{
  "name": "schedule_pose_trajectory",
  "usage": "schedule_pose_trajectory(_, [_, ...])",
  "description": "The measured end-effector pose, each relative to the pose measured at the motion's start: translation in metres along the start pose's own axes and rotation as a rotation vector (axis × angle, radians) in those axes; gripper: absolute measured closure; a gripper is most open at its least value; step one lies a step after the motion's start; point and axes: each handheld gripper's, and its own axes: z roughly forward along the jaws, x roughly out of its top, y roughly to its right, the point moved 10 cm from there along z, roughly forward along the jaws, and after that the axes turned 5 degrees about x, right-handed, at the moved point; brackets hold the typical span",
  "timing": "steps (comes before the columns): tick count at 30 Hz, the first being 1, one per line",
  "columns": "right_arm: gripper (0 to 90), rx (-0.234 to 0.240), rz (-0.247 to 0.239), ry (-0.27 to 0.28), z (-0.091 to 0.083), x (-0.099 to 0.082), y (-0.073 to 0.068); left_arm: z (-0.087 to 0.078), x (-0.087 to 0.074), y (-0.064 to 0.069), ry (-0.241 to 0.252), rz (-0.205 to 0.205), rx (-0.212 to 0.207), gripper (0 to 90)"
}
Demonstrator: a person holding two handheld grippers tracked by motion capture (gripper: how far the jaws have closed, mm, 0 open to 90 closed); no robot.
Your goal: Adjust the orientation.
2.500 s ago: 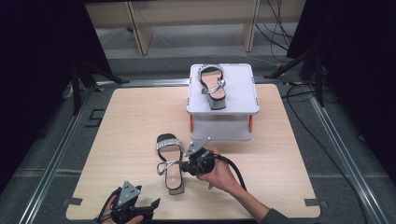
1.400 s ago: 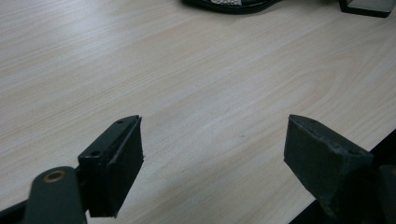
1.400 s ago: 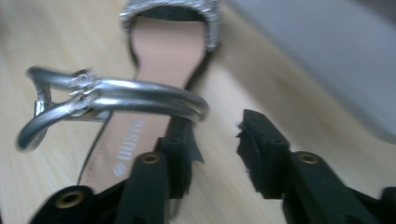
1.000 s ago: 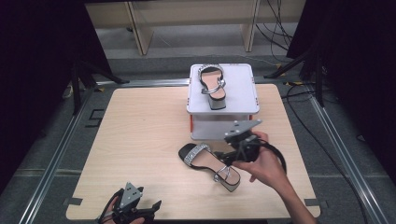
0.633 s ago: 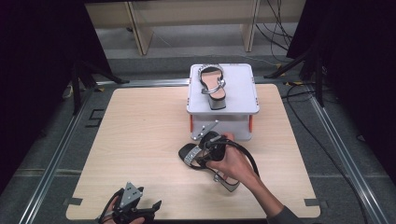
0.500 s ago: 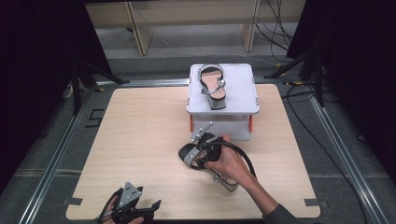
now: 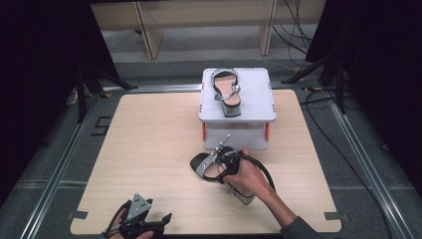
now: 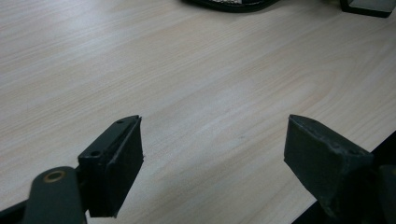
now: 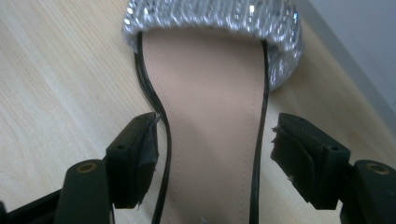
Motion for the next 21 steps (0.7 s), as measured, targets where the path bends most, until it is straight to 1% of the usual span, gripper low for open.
schedule_pose_trajectory(1, [30.2, -0.004, 0.014, -0.003, 0.0, -0.002, 0.0, 0.0, 0.0, 0.0, 0.0, 0.003, 0.0, 19.3])
schedule_pose_trajectory(2, [30.2, 0.003, 0.01, -0.003, 0.001, -0.003, 0.001, 0.0, 0.0, 0.0, 0.0, 0.002, 0.0, 19.3])
schedule_pose_trajectory(3, [30.2, 0.009, 0.013, -0.004, 0.001, -0.003, 0.001, 0.0, -0.001, -0.001, -0.007, 0.016, -0.001, 19.3])
schedule_pose_trajectory(4, [29.5, 0.001, -0.001, 0.0, 0.002, -0.004, 0.003, 0.0, -0.001, -0.001, -0.011, 0.007, 0.001, 19.3])
schedule_pose_trajectory(5, [28.5, 0.006, 0.0, -0.001, 0.002, -0.004, 0.003, 0.0, -0.003, -0.003, -0.025, 0.025, 0.007, 19.3])
schedule_pose_trajectory(6, [28.4, 0.01, 0.001, 0.0, 0.004, -0.005, 0.003, 0.001, -0.003, -0.004, -0.028, 0.029, 0.015, 19.3])
schedule_pose_trajectory(7, [28.3, 0.017, 0.008, -0.002, 0.005, -0.005, 0.003, 0.0, -0.003, -0.004, -0.031, 0.029, 0.015, 19.3])
schedule_pose_trajectory(9, [27.7, 0.025, 0.011, -0.008, 0.008, -0.007, 0.003, 0.0, -0.001, 0.001, -0.01, -0.003, -0.002, 19.3])
schedule_pose_trajectory(10, [27.7, 0.028, 0.02, -0.009, 0.009, -0.007, 0.002, 0.001, -0.002, -0.002, -0.023, 0.017, 0.009, 19.3])
schedule_pose_trajectory(11, [27.7, 0.029, 0.012, -0.01, 0.01, -0.007, 0.003, 0.001, -0.003, -0.003, -0.029, 0.025, 0.014, 19.4])
schedule_pose_trajectory(12, [27.7, 0.029, 0.02, -0.013, 0.011, -0.007, 0.003, 0.0, -0.003, -0.004, -0.03, 0.03, 0.012, 19.3])
schedule_pose_trajectory(13, [27.7, 0.031, 0.029, -0.013, 0.012, -0.007, 0.004, 0.001, -0.003, -0.005, -0.03, 0.029, 0.015, 19.3])
schedule_pose_trajectory(15, [27.8, 0.038, 0.021, -0.015, 0.015, -0.007, 0.005, 0.0, -0.003, -0.005, -0.031, 0.028, 0.016, 19.3])
schedule_pose_trajectory(16, [28.1, 0.041, 0.051, -0.021, 0.016, -0.009, 0.004, 0.001, -0.003, -0.004, -0.026, 0.021, 0.016, 19.4])
schedule_pose_trajectory(17, [28.2, 0.043, 0.041, -0.022, 0.018, -0.009, 0.005, 0.0, -0.001, -0.002, -0.012, -0.003, 0.003, 19.3])
schedule_pose_trajectory(18, [28.4, 0.042, 0.03, -0.029, 0.019, -0.01, 0.006, 0.001, -0.002, -0.003, -0.02, 0.011, 0.01, 19.4])
schedule_pose_trajectory(19, [29.3, 0.047, 0.043, -0.03, 0.02, -0.011, 0.004, 0.001, -0.003, -0.004, -0.026, 0.021, 0.012, 19.3])
schedule_pose_trajectory(21, [31.7, 0.05, 0.036, -0.027, 0.021, -0.01, 0.004, 0.001, 0.0, 0.0, -0.009, -0.004, -0.003, 19.3])
